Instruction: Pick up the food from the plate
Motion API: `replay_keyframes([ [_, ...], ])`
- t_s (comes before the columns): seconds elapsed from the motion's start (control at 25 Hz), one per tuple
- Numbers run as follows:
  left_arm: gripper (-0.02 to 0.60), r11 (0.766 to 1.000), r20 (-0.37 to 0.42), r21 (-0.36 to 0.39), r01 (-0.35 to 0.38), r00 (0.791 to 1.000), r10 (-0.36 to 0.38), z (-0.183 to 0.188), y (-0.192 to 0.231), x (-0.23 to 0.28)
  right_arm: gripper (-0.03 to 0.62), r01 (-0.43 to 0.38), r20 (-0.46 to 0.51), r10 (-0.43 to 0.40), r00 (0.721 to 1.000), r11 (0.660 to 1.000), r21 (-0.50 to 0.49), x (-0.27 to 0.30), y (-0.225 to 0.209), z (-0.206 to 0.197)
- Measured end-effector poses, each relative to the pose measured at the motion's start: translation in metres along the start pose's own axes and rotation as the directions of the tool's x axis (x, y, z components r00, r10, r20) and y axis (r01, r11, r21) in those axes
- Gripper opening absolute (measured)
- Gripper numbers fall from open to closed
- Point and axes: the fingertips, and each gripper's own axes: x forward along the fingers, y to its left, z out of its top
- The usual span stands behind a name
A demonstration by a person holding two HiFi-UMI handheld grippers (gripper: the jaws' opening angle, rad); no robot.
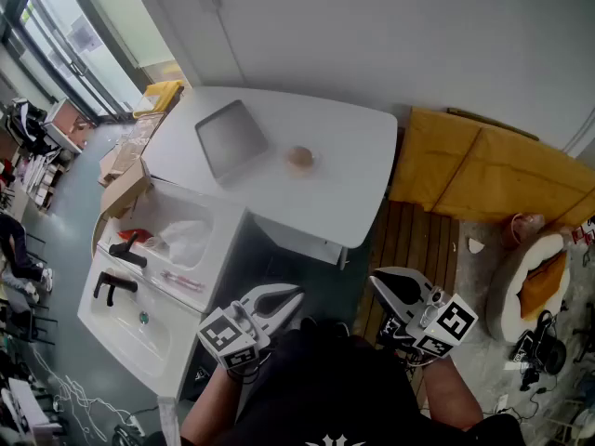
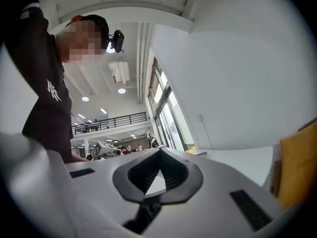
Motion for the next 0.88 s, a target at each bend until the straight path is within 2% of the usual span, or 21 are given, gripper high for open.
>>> replay_keyframes([
  [0.12, 0.008, 0.999, 0.035, -0.032, -0.003, 0.999, 0.005, 0.007, 0.004, -0.008, 0.002, -0.008, -0.006, 0.008, 1.0, 1.0, -0.01, 0.011, 0.006, -0.004],
  [0.32, 0.008, 0.998, 0.019, -0.036, -0.047, 0.999, 0.048, 0.014, 0.007, -0.013, 0.002, -0.016, -0.014, 0.016, 1.0, 1.0, -0.019, 0.017, 0.01, -0.005],
  [0.56, 0.008, 0.999, 0.053, -0.02, -0.027, 0.998, 0.028, 0.013, 0.003, -0.018, 0.005, -0.034, -0.043, 0.032, 0.999, 0.997, -0.066, 0.021, 0.019, -0.008],
  [0.64, 0.008, 0.999, 0.049, -0.022, -0.024, 0.998, 0.025, 0.013, 0.001, -0.018, 0.041, -0.049, -0.054, 0.045, 0.998, 0.996, -0.072, 0.023, 0.024, -0.01],
  [0.68, 0.008, 0.999, 0.043, -0.023, -0.03, 0.999, 0.031, 0.012, 0.001, -0.019, 0.097, -0.056, -0.059, 0.052, 0.997, 0.996, -0.071, 0.024, 0.025, -0.011],
  [0.72, 0.008, 0.999, 0.032, -0.025, -0.041, 0.999, 0.042, 0.012, 0.002, -0.019, 0.123, -0.06, -0.064, 0.056, 0.996, 0.996, -0.069, 0.024, 0.026, -0.012],
  [0.88, 0.008, 0.999, 0.013, 0.005, -0.033, 0.999, 0.033, 0.003, 0.002, -0.019, 0.123, -0.061, -0.076, 0.055, 0.996, 0.995, -0.073, 0.022, 0.025, -0.016],
])
